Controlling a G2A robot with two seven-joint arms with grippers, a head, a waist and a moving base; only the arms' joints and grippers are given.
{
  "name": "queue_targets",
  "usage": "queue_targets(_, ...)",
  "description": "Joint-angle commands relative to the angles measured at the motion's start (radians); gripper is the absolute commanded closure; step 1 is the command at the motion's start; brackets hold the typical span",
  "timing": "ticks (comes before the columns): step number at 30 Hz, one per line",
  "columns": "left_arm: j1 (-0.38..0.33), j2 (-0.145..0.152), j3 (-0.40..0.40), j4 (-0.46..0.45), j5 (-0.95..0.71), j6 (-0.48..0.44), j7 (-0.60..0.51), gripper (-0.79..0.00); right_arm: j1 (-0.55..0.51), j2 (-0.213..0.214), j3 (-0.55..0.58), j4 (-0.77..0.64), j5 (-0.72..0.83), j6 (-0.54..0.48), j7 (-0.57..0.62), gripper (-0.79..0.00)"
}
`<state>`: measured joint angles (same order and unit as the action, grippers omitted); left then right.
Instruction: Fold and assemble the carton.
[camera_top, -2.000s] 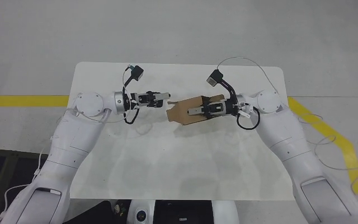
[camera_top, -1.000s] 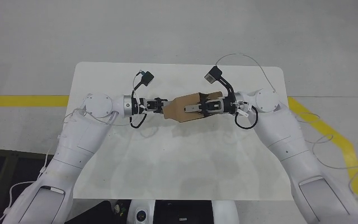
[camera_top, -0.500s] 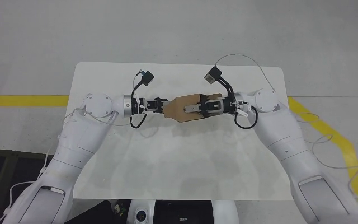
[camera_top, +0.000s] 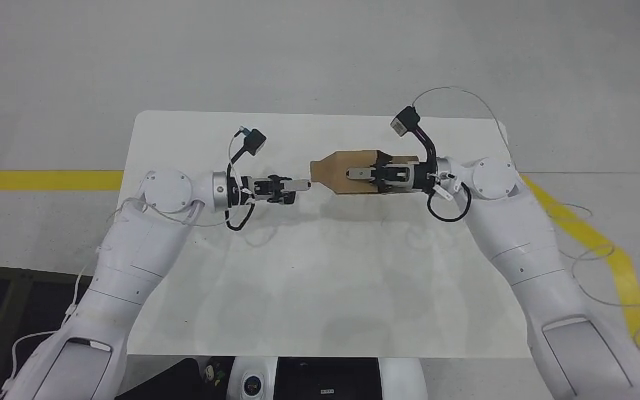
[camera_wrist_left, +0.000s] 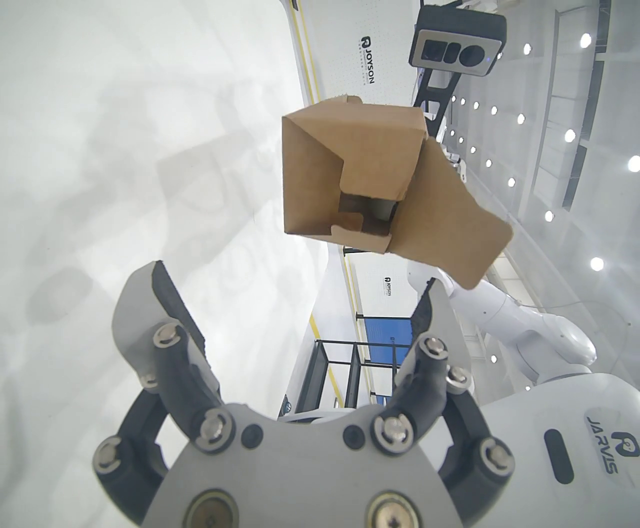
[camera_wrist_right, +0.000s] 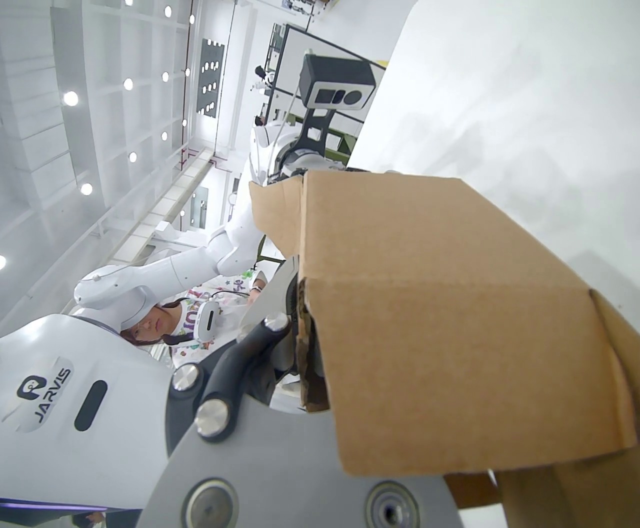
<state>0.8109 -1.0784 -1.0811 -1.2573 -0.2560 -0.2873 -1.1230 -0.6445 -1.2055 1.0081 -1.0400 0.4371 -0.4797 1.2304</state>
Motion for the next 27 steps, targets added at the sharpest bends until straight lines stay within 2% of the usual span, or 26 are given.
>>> queue_targets(1,0.007,0.003,-0.004,-0.008,0.008,0.004,-0.002,-0.785,-0.005,0.003,0.006,-0.012,-0.004,0.006,-0.001,0.000)
queue_targets(15,0.007,0.008,-0.022,-0.091,0.027,-0.012,0.014,-0.785,-0.019,0.022,0.016,-0.074,-0.194,0.092,-0.071,0.000)
queue_targets(27,-0.051,-0.011,0.052,-0.017,0.123,0.006,0.077,-0.785,-0.032,0.021,0.004,-0.129,-0.160,0.103,-0.061,0.000)
